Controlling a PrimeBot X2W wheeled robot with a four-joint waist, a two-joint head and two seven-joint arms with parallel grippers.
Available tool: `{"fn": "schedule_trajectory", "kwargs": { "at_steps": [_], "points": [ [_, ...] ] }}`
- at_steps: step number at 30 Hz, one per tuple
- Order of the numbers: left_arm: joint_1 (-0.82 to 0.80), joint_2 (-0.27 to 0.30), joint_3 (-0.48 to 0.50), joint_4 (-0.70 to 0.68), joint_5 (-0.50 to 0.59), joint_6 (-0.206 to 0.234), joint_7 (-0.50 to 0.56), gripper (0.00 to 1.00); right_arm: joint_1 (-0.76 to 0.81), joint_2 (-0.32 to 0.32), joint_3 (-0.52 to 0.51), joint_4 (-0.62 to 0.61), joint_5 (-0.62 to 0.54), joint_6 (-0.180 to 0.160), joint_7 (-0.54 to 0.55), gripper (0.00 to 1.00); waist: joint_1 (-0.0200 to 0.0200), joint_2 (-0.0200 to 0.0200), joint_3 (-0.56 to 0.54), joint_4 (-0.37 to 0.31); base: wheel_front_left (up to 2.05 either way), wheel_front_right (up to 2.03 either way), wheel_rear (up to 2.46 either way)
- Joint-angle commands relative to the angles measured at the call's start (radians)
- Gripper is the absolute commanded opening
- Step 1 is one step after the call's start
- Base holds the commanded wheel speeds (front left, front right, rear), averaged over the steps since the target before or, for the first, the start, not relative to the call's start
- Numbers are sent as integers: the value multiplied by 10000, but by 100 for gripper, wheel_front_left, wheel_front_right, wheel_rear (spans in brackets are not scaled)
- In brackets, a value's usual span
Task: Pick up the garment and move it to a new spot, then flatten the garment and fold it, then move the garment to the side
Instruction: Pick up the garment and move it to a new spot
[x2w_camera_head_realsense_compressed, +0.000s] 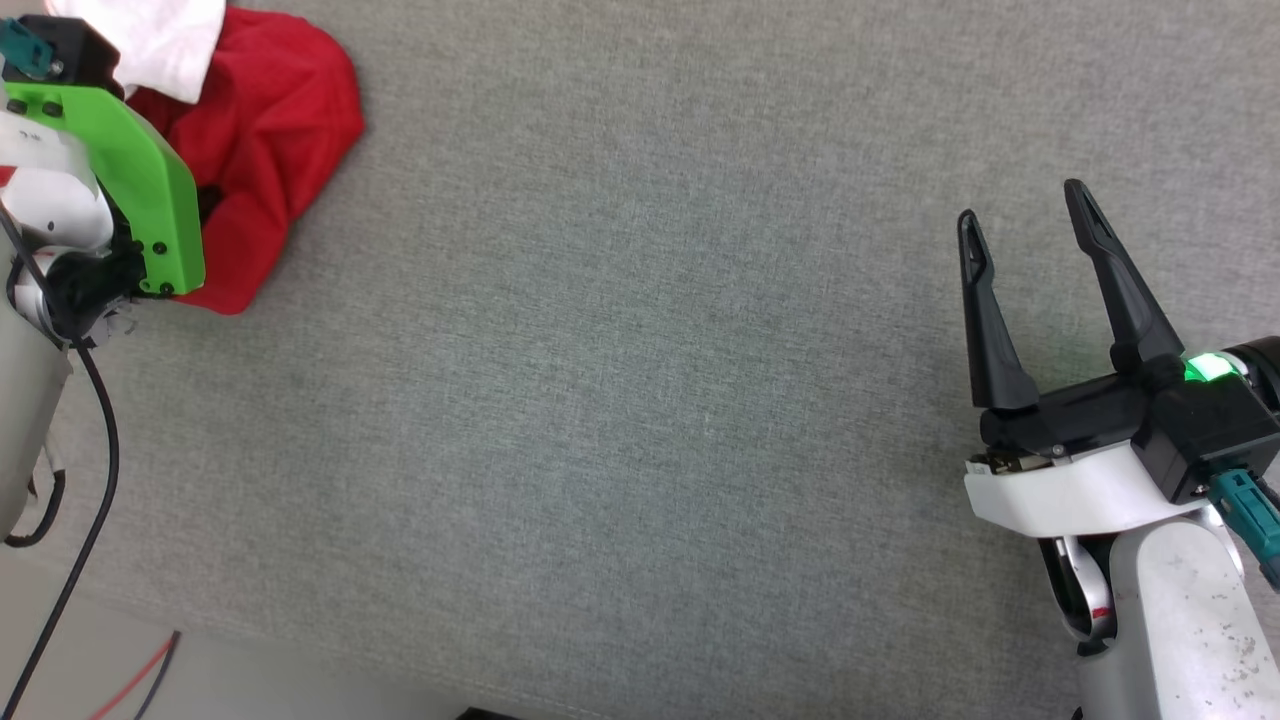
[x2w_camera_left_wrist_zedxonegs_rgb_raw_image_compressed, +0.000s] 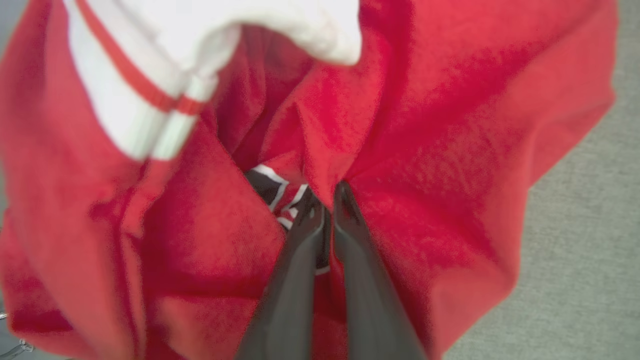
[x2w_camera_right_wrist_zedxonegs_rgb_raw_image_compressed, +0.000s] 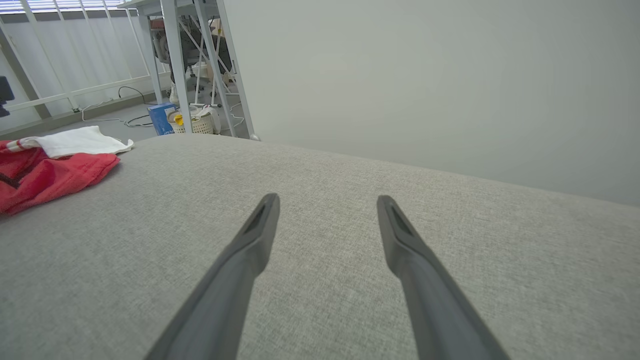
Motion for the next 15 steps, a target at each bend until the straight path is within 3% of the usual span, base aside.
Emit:
{"fn": "schedule_trajectory", "kwargs": {
  "at_steps": [1, 9, 15],
  "points": [
    [-136, 94, -180, 7, 206, -25, -143, 0, -16, -33, 11, 48, 119, -7, -92, 100, 0, 59, -525, -17, 0, 0, 0],
    [-829, 593, -1050, -1206, 590, -25, -798, 0, 355, -33, 2, 277, 764, -7, -92, 100, 0, 59, -1676, -234, 0, 0, 0],
    [-1318, 803, -1602, -2276, 886, -25, -980, 0, 573, -33, -5, 348, 1252, -7, -92, 100, 0, 59, -2229, -832, 0, 0, 0]
  ]
}}
